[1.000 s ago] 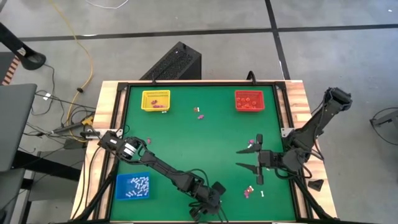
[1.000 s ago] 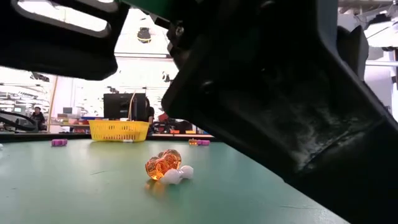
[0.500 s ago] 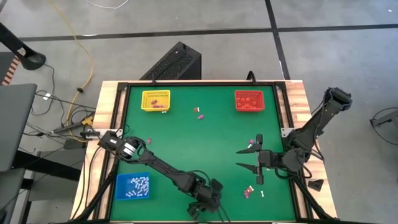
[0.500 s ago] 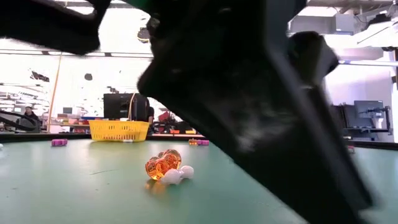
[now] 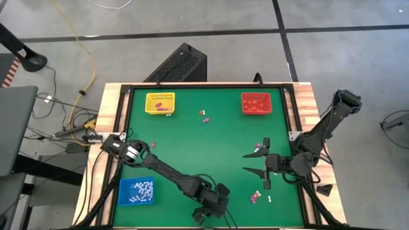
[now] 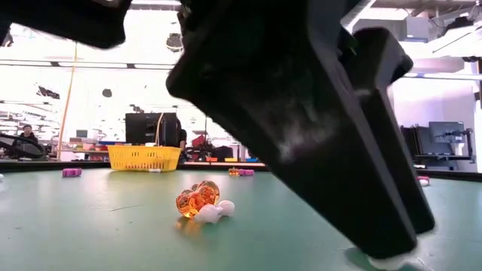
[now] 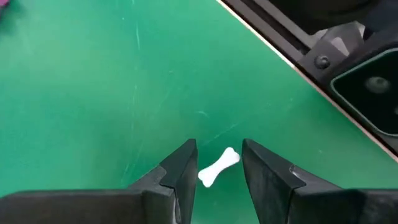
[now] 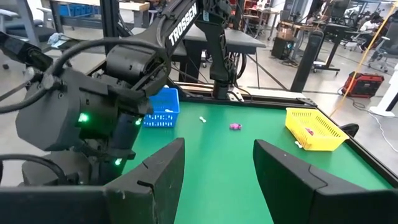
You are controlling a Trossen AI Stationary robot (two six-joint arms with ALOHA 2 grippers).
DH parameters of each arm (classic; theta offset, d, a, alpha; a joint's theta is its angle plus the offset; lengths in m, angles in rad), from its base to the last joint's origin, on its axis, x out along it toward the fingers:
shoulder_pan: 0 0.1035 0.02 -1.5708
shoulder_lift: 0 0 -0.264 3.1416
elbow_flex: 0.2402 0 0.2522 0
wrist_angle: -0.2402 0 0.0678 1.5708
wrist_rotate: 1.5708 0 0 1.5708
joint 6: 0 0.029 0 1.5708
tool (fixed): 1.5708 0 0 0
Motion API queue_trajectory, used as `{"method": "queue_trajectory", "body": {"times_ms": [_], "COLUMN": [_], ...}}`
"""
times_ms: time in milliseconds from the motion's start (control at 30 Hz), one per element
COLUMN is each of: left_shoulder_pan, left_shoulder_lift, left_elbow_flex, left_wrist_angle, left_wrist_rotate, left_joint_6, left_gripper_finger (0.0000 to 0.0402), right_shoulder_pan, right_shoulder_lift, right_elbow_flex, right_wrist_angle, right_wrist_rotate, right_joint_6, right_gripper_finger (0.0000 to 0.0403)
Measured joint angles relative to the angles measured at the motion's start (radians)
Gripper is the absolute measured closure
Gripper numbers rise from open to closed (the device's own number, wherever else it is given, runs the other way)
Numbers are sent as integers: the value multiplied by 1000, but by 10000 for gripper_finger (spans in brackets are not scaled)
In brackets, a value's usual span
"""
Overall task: Sort Halloween decoration
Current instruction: Put the white bone toy into the blue bin
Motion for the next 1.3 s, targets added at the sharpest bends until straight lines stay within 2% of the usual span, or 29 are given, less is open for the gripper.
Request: {"method": "queue_trajectory", "body": {"times_ms": [267,700,867,1167,1300], "left_shoulder_pan": [0,0,2,3,2], "left_shoulder_lift": [-5,-5,-5,-4,-3], "left_elbow_flex": [0,-6,-7,-7,0], "left_wrist_angle": [-87,-82,-78,-77,-79], "left_wrist_rotate": [7,8,8,24,30], "left_joint_6": [3,-1,-1,-1,-12], "left_gripper_finger": [285,288,312,387,394], "right_shoulder_pan": [0,0,0,0,0], "right_shoulder_lift": [0,0,0,0,0], "right_elbow_flex": [0,0,0,0,0], "right_wrist_angle": [-6,-5,-5,-5,-5], "right_wrist_rotate": [0,0,0,0,0], "right_joint_6": [0,0,0,0,0], "right_gripper_finger": [182,182,182,182,182]}}
